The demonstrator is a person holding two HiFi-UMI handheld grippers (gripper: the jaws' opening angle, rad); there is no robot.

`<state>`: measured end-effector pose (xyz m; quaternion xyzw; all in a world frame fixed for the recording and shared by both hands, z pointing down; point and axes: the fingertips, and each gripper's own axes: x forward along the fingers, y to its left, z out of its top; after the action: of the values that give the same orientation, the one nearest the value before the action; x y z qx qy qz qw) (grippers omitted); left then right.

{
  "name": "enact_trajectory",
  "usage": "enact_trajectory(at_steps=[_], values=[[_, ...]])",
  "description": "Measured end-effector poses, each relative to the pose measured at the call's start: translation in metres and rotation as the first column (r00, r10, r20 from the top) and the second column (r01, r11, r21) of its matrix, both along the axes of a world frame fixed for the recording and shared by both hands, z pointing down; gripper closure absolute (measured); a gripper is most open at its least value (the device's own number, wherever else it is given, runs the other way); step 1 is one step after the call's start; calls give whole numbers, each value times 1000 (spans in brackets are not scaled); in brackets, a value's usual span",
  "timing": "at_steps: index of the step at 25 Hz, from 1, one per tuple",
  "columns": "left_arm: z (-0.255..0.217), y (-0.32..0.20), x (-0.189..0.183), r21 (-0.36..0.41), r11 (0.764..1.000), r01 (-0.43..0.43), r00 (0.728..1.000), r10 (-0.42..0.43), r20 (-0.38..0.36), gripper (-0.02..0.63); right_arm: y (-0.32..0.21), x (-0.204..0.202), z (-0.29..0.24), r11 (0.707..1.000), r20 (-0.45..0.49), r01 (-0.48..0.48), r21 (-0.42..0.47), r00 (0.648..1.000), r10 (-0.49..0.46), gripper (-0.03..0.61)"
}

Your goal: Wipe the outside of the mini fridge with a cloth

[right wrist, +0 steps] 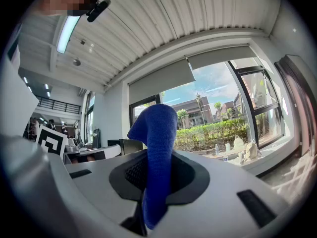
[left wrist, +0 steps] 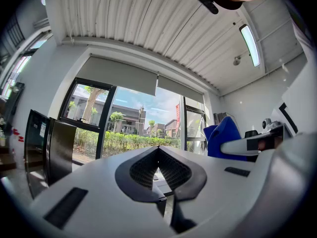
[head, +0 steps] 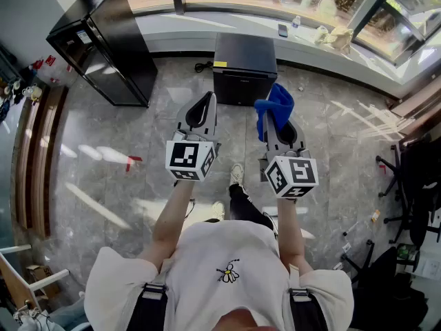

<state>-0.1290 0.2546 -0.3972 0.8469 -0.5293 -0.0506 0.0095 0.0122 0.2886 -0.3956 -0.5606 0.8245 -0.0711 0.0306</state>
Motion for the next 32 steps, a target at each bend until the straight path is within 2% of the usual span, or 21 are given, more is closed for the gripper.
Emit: enact_trajectory(at_steps=[6,11,15,19,23,32], values=[[6,-81,32,25,1000,-8,999,7,41,609,-92,36,17,1000,30,-13,-7,999,13,502],[0,-161,54,43,999,23,999,-25,39,609,-176,63,13,1000,26,10,5,1000,-10,503],[-12,-204,67,77,996,43,998,-46,44,609,-230,75,6,999,29,37,18,999,-37,503],[-14,-232,68,68,996,60,997,-63,47,609,-258,72,2,997,32,68,24,997,-69,503],[-20,-266,64,55,997,62,998,-61,-18,609,-282,70,-4,998,28,61,30,998,-61,503],[-36,-303,76,118,992,38,999,-39,9,609,-321,67,-17,996,19,61,62,998,-62,502]])
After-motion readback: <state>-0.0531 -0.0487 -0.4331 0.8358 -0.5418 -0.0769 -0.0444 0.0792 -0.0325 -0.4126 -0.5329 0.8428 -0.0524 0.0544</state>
